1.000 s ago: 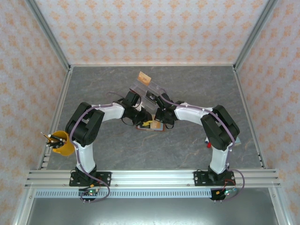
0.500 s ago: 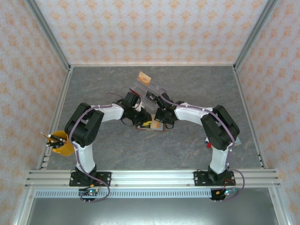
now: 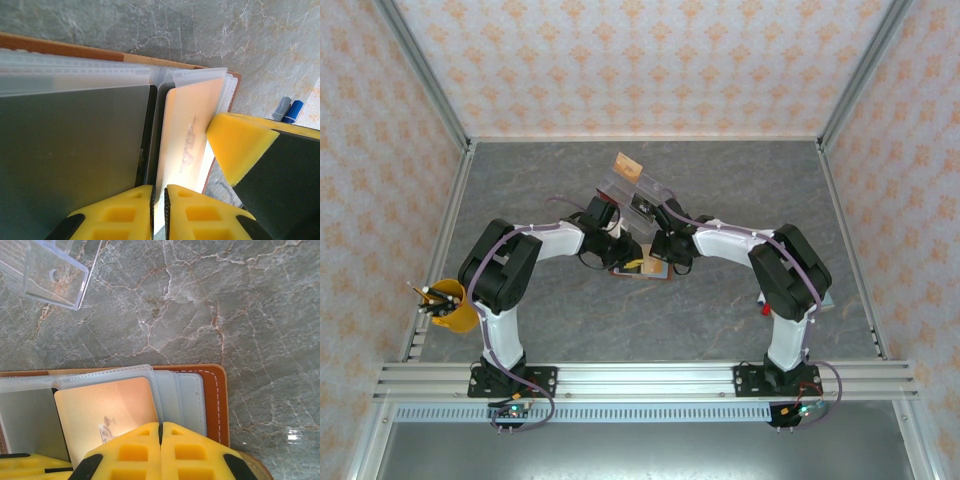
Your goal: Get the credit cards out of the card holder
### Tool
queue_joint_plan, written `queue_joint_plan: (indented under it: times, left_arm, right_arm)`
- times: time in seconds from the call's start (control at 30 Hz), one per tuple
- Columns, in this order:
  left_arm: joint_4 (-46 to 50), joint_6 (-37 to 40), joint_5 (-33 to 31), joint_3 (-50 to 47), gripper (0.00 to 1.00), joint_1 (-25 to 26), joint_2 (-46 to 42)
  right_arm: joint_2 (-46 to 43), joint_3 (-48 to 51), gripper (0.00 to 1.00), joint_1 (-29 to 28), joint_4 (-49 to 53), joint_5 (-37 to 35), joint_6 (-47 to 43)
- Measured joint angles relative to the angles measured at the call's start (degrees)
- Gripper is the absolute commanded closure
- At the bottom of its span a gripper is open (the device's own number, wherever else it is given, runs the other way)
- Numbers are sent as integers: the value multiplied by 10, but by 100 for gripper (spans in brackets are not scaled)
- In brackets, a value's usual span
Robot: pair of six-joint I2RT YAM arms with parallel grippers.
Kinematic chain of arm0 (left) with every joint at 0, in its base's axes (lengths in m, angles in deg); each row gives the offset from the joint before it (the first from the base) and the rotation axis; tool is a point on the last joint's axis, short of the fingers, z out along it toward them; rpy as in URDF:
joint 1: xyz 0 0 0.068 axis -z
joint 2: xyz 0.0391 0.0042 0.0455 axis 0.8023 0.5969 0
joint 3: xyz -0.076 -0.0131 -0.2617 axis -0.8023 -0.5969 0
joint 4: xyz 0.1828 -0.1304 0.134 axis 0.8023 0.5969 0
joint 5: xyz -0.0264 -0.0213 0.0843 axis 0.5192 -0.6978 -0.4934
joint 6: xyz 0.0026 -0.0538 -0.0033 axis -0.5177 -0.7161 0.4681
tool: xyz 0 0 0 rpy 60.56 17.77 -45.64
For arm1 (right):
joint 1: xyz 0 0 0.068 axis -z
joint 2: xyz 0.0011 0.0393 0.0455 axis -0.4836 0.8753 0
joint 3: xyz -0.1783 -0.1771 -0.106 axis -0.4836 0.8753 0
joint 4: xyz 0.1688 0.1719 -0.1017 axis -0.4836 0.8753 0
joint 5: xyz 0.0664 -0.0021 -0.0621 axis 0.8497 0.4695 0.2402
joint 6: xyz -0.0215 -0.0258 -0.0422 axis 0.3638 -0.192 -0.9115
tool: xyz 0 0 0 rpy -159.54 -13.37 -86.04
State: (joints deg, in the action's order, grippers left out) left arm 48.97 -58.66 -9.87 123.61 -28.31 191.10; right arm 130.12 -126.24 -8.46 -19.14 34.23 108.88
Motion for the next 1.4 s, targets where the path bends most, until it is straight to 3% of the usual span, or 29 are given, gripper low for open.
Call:
queue_joint_plan:
  times: [0.27,1.03,1.2,1.4]
  left_arm:
    - [0,-2,0,0,100,0,5]
    - [33,45,-53,-12,100,-9,-47]
    - [61,55,-84,-17,89,-26,-70]
    - [73,60,-102,-20,88,-34,-78]
  right_arm:
    - [-1,4,97,3,-11,5,0]
    - [-4,4,96,-2,-7,-16,0]
    - [-17,4,91,-6,21,-35,-9]
    - [-46,4,81,-7,41,-36,-23]
